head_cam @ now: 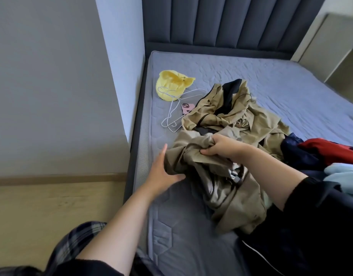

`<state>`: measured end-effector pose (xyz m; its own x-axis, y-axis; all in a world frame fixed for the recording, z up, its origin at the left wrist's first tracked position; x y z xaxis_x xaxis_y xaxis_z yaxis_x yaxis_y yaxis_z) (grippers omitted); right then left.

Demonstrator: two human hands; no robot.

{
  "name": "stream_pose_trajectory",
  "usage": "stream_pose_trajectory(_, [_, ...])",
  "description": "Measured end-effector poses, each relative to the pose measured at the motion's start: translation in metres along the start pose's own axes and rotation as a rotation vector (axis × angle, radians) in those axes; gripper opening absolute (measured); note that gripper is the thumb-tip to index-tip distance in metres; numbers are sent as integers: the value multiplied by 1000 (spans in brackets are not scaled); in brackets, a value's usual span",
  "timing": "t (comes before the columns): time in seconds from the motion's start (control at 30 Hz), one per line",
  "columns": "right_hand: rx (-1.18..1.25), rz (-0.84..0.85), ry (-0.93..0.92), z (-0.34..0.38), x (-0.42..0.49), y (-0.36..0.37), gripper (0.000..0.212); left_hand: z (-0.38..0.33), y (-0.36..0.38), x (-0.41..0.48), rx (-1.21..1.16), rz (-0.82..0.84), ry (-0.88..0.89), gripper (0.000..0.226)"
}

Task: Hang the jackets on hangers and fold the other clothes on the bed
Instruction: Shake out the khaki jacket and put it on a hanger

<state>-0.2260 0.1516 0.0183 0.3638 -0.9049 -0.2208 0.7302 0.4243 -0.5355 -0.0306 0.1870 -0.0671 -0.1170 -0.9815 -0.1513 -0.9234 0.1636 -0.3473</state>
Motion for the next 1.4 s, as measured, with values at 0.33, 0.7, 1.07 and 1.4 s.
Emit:
stream_pose_trajectory(0.33, [84,-138,129,33,-3,-20,8,-44,-45,-12,-43,156,-93,21])
stream_pose_trajectory(0.7, [-264,-753,84,6,-30,-76,27,-52,-108,-8,-54,-349,-240,8])
stream_pose_trajectory(1.07, [-228,0,-145,62,-22,29,79,-143,-87,-13,-309,-137,-102,9])
stream_pose_trajectory(1.4, [177,-516,-156,175,-27,-47,23,-251,-159,-31,-292,-269,-45,53])
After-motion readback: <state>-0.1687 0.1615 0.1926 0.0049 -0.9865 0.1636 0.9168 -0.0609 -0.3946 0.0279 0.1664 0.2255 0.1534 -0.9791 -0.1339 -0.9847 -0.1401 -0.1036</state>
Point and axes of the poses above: each hand's wrist, its own x-axis towards the middle knuckle, its own y-axis out of the palm, z = x × y, the point moved 4 cm from there along x, towards the middle knuckle, and after that the axes turned 7 degrees about -y, right-handed, at the moved point
